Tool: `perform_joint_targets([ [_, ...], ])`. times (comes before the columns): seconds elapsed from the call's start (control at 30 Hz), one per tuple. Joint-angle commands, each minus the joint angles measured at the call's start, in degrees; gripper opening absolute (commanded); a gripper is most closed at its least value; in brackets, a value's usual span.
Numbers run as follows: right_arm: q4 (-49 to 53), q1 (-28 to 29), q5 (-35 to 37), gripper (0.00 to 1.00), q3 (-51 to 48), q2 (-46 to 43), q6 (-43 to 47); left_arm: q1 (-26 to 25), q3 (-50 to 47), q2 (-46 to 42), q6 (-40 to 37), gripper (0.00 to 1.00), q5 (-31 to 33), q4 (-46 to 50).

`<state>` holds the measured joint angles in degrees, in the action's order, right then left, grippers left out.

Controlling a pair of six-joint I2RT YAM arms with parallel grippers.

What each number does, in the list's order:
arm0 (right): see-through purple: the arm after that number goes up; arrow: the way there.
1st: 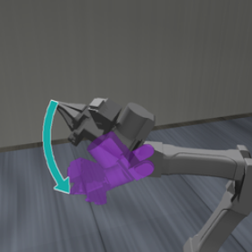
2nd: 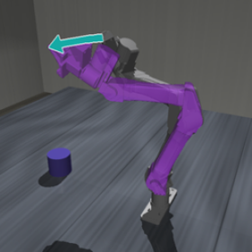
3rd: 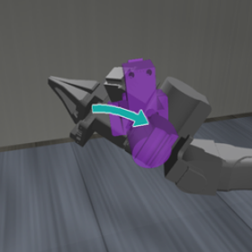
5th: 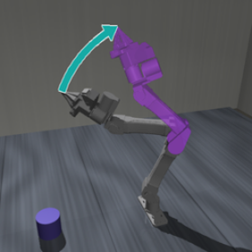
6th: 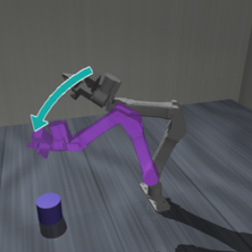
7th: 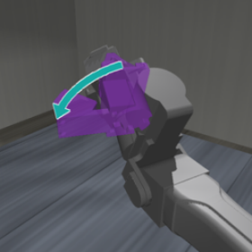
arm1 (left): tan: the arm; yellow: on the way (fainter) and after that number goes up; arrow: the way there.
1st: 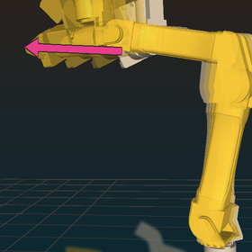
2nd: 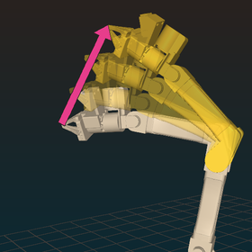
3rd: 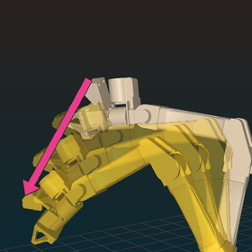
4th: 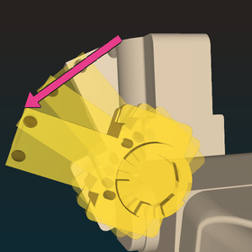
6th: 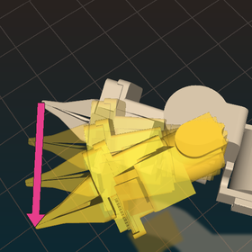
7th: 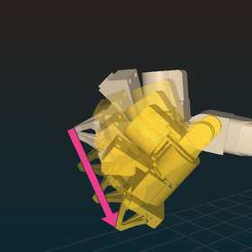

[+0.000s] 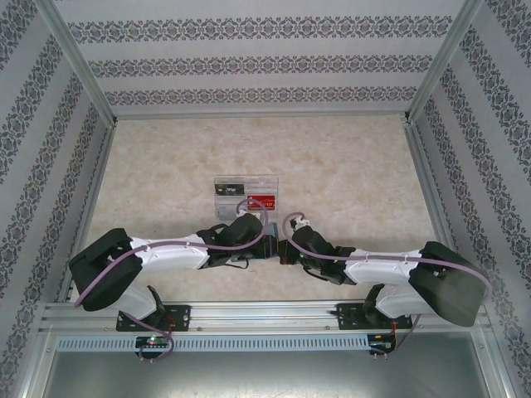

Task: Take the credit cards out of the card holder

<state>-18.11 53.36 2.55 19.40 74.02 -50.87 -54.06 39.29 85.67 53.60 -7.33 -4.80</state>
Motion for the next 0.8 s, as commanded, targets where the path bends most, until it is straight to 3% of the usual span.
perform_joint_targets([
  [0.0, -0.3, -1.0, -1.3, 0.11, -1.4, -1.1, 0.2, -1.1, 1.6, 0.1, -1.4, 0.43, 0.3, -1.2],
  [0.07, 0.9, -1.3, -1.4, 0.29, -1.4, -2.3, 0.7, -1.1, 1.6, -1.2, -1.6, 0.42, 2.6, 1.5],
  [0.1, 1.6, -1.5, -1.1, 0.33, -1.2, -3.0, 0.9, -1.0, 1.4, -2.0, -1.8, 0.42, 3.8, 2.8],
  [0.27, 6.8, -2.8, 0.0, 0.38, -0.7, -8.8, 3.4, -0.3, 1.3, -7.3, -3.3, 0.43, 10.0, 11.9],
  [0.43, 13.2, -4.2, 0.0, 0.39, 2.3, -14.3, 7.2, 1.6, 0.4, -11.5, -3.7, 0.33, 15.8, 20.3],
  [0.6, 14.3, -4.3, -3.6, 0.37, 5.9, -13.1, 9.4, 5.1, -4.2, -14.5, -4.0, 0.21, 13.6, 18.5],
  [0.77, 11.4, -3.5, -9.7, 0.3, 10.3, -5.9, 8.9, 6.9, -6.5, -13.5, -5.0, 0.09, 10.3, 14.6],
])
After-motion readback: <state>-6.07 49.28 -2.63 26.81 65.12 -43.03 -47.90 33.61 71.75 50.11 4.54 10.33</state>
